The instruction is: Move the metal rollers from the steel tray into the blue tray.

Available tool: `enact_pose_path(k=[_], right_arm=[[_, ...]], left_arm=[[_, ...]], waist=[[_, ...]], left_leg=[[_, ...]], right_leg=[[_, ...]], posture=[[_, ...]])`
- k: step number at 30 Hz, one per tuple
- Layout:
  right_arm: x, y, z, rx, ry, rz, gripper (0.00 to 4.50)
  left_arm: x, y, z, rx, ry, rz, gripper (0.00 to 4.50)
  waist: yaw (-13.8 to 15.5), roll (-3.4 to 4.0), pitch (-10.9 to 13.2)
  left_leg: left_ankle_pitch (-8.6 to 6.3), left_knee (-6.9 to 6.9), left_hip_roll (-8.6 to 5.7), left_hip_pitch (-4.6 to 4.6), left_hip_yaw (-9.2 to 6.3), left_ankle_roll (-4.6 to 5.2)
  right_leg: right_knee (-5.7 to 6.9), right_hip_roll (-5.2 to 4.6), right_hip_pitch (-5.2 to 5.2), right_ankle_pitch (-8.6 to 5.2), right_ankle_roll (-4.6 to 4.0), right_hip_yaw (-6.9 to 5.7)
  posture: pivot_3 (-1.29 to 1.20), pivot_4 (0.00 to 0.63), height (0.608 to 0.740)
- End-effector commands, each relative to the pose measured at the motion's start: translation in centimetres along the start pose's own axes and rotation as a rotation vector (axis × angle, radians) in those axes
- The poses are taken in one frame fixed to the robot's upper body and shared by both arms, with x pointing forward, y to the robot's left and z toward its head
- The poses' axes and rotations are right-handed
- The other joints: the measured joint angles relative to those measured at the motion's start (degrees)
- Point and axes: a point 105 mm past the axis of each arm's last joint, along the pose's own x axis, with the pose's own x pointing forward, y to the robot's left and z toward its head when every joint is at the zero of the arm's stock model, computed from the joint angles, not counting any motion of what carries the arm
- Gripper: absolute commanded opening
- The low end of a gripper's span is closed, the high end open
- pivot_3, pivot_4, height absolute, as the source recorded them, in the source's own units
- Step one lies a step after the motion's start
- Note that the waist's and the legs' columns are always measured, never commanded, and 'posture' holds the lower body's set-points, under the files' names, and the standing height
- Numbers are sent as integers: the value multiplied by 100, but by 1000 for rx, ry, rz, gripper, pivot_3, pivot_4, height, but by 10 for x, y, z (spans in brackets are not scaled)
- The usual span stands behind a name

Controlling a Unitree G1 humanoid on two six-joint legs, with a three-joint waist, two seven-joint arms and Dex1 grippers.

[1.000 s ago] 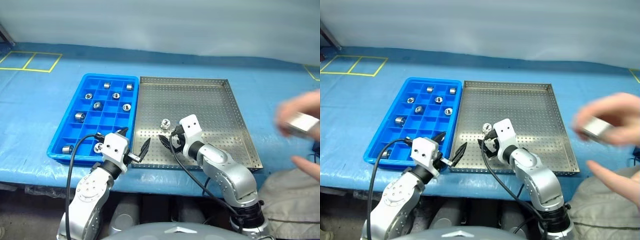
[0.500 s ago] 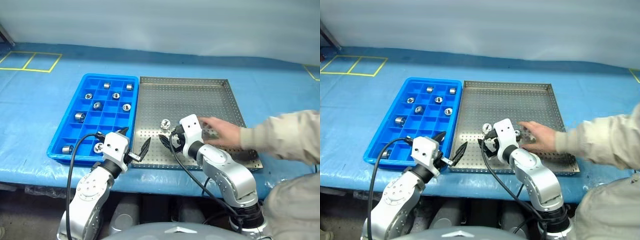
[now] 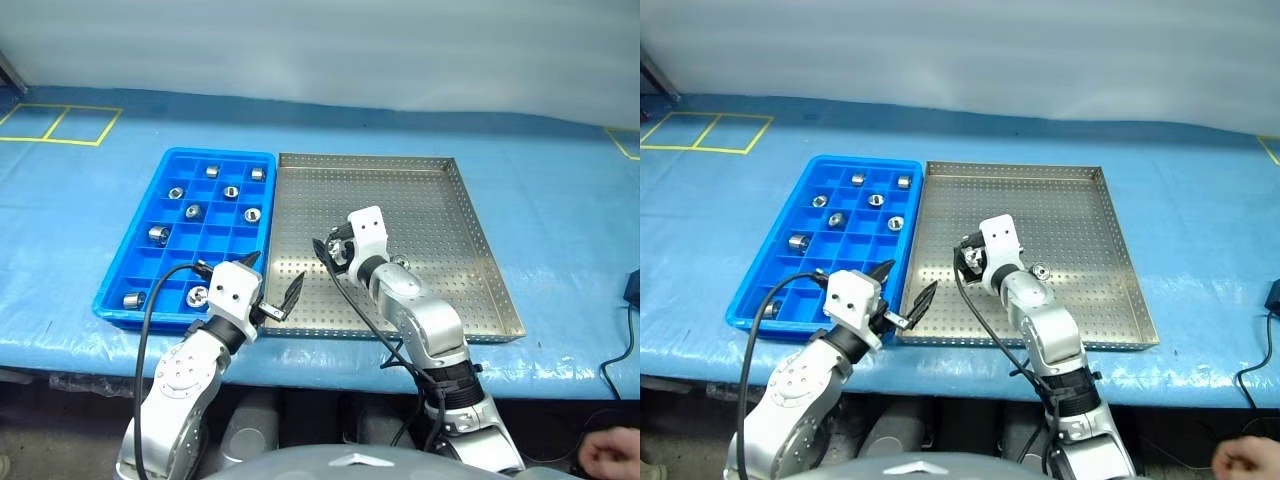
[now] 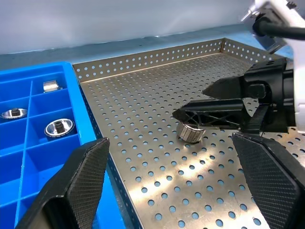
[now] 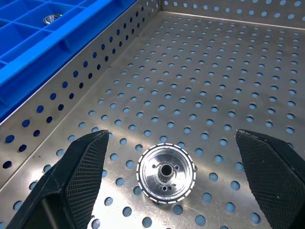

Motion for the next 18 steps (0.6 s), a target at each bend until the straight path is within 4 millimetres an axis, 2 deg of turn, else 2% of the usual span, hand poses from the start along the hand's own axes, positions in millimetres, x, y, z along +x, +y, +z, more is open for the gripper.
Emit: enact_pose_path(k=[1, 2, 5, 11, 12, 15, 18], right_arm=[[6, 2, 3, 5, -35, 6, 4465], [8, 1, 0, 10, -30, 2, 4465], [11, -4, -10, 23, -6, -16, 3871], [16, -7, -12, 35, -9, -20, 1857], [16, -6, -11, 33, -12, -20, 1691], [17, -3, -3, 20, -32, -6, 1699], [18, 6, 16, 7, -80, 28, 1699]], left_arm=[[-1, -2, 5, 4, -21, -5, 4500], [-1, -2, 5, 4, -21, -4, 4500], [0, -2, 5, 2, -22, -4, 4500], [1, -3, 6, 2, -28, -2, 4500], [1, -2, 6, 2, -28, 1, 4500], [0, -2, 6, 0, -32, 13, 4500], [-1, 1, 8, 0, -40, 38, 4500]], waist=[[3, 0, 0], [3, 0, 0], [1, 0, 0], [3, 0, 0], [3, 0, 0], [12, 1, 0], [17, 1, 1]], left_leg=[[0, 0, 1, 1, 1, 0], [0, 0, 1, 1, 2, 0], [1, 0, 1, 2, 7, 2], [3, 0, 1, 5, 17, 5], [3, 0, 1, 5, 18, 6], [4, 0, 1, 5, 20, 7], [4, -1, 1, 4, 23, 7]], right_leg=[[0, 0, 0, 0, -1, 1], [0, 0, 0, 0, -1, 2], [0, 0, -1, 0, -1, 9], [1, 1, -2, -3, -5, 23], [1, 1, -2, -3, -5, 25], [0, 1, -3, -3, -5, 27], [1, 2, -7, 0, -1, 31]], posture=[[275, 150, 740], [275, 150, 740], [275, 150, 740], [287, 150, 740], [292, 150, 740], [308, 150, 740], [334, 150, 740]])
